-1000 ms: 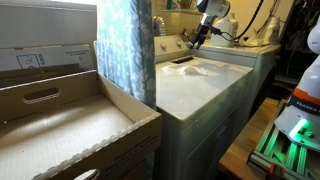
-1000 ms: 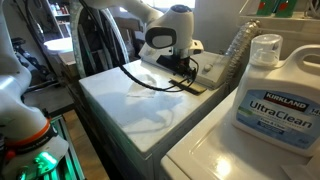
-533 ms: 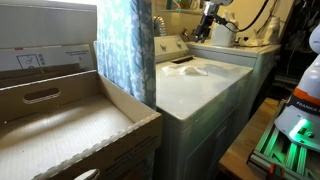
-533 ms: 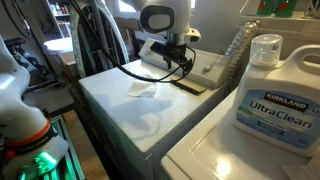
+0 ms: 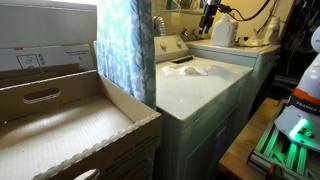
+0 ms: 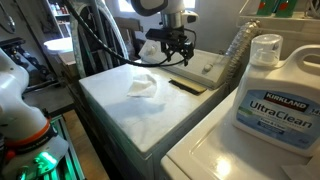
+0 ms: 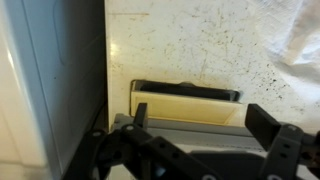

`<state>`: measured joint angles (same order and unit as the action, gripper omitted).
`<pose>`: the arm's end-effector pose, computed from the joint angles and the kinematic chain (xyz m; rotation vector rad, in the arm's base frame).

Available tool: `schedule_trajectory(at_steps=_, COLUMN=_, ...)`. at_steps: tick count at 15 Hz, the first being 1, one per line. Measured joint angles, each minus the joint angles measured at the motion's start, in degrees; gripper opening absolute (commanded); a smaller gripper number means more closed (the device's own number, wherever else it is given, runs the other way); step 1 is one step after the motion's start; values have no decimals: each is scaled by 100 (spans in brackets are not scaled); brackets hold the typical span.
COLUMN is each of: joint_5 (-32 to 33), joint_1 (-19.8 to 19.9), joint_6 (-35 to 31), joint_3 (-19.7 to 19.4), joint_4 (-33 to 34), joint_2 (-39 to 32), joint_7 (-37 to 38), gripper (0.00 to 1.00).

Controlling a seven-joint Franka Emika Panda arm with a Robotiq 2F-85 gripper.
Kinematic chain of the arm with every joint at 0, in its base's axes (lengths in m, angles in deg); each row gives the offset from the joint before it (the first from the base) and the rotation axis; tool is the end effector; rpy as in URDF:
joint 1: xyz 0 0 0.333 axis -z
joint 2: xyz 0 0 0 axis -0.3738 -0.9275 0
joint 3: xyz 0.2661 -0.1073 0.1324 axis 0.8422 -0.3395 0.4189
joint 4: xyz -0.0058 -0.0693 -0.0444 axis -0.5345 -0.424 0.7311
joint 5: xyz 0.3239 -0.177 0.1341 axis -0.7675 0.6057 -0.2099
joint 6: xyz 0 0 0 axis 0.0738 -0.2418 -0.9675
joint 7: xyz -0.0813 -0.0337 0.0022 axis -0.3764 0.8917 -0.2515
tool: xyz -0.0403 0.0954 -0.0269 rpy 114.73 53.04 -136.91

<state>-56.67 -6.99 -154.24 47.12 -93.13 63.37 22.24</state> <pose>0.5440 -0.2090 0.4713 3.1060 0.2716 0.3411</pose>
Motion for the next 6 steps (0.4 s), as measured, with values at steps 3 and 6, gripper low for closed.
schedule_trajectory(at_steps=3, joint_5=47, joint_1=-39, joint_6=-254, joint_3=-62, joint_4=-62, joint_2=194, joint_7=-250, gripper=100)
schedule_trajectory(at_steps=6, joint_5=38, joint_1=-47, joint_6=-288, joint_3=-111, joint_4=-152, joint_2=348, joint_7=-481, gripper=100)
